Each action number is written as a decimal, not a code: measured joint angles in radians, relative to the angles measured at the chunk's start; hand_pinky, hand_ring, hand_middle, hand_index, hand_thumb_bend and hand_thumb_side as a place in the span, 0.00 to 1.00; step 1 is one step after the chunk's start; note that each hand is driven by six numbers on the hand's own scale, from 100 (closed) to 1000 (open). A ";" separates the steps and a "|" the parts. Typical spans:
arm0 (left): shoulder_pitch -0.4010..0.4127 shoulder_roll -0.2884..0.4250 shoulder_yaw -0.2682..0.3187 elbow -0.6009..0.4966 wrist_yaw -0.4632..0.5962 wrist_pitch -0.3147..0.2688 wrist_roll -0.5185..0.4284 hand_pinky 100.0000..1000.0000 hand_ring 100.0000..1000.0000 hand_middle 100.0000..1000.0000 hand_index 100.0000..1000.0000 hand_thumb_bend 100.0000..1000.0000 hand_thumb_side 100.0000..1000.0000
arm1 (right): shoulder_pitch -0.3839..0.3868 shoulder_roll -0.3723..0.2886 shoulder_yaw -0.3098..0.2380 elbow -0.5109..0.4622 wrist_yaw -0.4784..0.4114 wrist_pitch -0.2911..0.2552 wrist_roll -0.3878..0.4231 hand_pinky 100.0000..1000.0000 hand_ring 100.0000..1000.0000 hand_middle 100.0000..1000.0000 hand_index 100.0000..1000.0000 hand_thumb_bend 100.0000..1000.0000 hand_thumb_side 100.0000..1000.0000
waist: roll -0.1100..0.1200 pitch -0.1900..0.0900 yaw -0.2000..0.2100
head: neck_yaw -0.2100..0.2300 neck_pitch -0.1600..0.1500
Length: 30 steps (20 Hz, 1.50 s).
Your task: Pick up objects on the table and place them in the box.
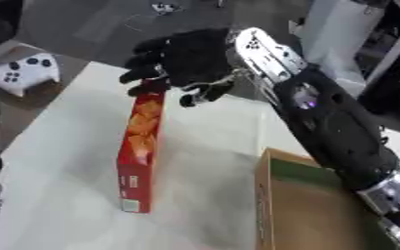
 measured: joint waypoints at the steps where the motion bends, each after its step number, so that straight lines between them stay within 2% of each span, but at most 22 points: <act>1: 0.000 0.000 0.000 0.000 0.000 0.000 0.000 0.77 0.69 0.73 0.88 0.15 0.71 | 0.000 0.001 0.000 0.007 0.015 -0.001 -0.011 1.00 1.00 1.00 1.00 0.38 0.00 | 0.000 -0.002 0.000 | 0.000 0.000; 6: -0.001 0.000 0.000 0.000 0.004 -0.004 -0.004 0.77 0.69 0.73 0.88 0.15 0.71 | -0.007 0.009 0.009 0.033 0.094 -0.003 -0.066 1.00 1.00 1.00 1.00 0.37 0.00 | -0.007 -0.005 0.007 | -0.009 -0.007; 10: -0.006 0.000 0.000 0.000 0.008 -0.004 -0.005 0.77 0.69 0.73 0.88 0.15 0.71 | -0.022 0.006 0.042 0.050 0.144 -0.003 -0.112 1.00 1.00 1.00 1.00 0.38 0.00 | -0.014 -0.005 0.009 | -0.007 -0.005; 16: -0.009 0.001 0.000 0.000 0.008 -0.003 -0.005 0.77 0.69 0.73 0.88 0.15 0.71 | -0.037 -0.013 0.087 0.085 0.202 -0.002 -0.185 1.00 1.00 1.00 1.00 0.40 0.00 | -0.023 -0.006 0.007 | 0.024 0.021; 19: -0.009 0.001 0.000 0.000 0.008 -0.003 -0.005 0.77 0.69 0.73 0.88 0.15 0.71 | -0.042 -0.020 0.093 0.112 0.234 -0.003 -0.209 1.00 1.00 1.00 1.00 0.40 0.01 | -0.029 -0.006 0.007 | 0.037 0.029; 27: -0.015 0.001 0.000 0.000 0.009 -0.003 -0.005 0.77 0.68 0.72 0.88 0.15 0.72 | -0.044 -0.014 0.093 0.183 0.331 -0.002 -0.261 1.00 1.00 1.00 1.00 0.39 0.04 | -0.034 -0.005 0.014 | 0.037 0.029; 28: -0.017 0.001 0.000 0.000 0.009 -0.003 -0.005 0.77 0.68 0.72 0.88 0.15 0.72 | -0.044 -0.010 0.090 0.193 0.347 -0.002 -0.269 0.99 1.00 1.00 1.00 0.40 0.06 | -0.034 -0.004 0.016 | 0.037 0.029; 29: -0.018 0.001 0.000 0.000 0.009 -0.004 -0.005 0.77 0.68 0.72 0.88 0.15 0.72 | -0.044 -0.006 0.088 0.204 0.362 -0.002 -0.277 0.89 0.92 0.96 1.00 0.38 0.05 | -0.035 -0.002 0.019 | 0.037 0.029; 30: -0.018 0.001 0.000 0.000 0.009 -0.004 -0.005 0.77 0.68 0.72 0.88 0.15 0.72 | -0.043 0.003 0.087 0.212 0.378 -0.003 -0.292 0.92 0.94 0.99 1.00 0.39 0.04 | -0.035 0.002 0.022 | 0.037 0.029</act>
